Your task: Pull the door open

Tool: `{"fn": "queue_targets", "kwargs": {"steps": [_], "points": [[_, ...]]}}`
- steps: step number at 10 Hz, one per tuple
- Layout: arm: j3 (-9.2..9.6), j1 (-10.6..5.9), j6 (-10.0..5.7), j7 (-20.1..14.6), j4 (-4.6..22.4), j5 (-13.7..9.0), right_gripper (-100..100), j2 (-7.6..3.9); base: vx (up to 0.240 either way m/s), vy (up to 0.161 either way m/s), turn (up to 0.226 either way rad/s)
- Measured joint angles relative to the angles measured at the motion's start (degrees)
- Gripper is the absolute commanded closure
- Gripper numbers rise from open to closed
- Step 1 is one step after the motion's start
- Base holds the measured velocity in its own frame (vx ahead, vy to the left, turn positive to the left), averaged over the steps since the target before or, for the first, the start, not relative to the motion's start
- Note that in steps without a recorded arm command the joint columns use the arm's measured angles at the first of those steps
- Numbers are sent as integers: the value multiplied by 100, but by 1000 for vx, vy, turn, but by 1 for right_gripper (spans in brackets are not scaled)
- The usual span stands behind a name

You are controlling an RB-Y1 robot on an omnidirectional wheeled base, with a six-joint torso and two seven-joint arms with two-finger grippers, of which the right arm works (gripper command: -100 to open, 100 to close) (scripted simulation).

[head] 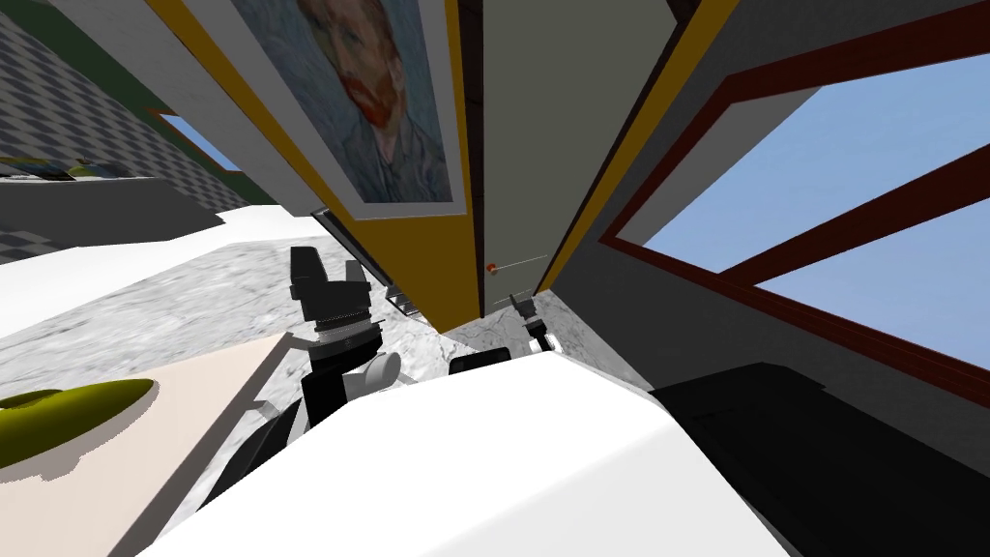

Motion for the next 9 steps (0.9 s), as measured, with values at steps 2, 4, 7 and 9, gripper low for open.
{"fn": "queue_targets", "kwargs": {"steps": [2, 4, 7, 9], "points": [[-34, -48, -17, 236, 224, 127, -100, 40, 107, -8, 43], [-96, -136, -100, 505, 572, 231, -100, 91, 93, -1, 36], [-161, -221, -162, 813, 924, 381, -100, 128, 104, -3, 27], [-200, -266, -190, 1022, 1147, 496, -100, 171, 134, -30, 32]]}}
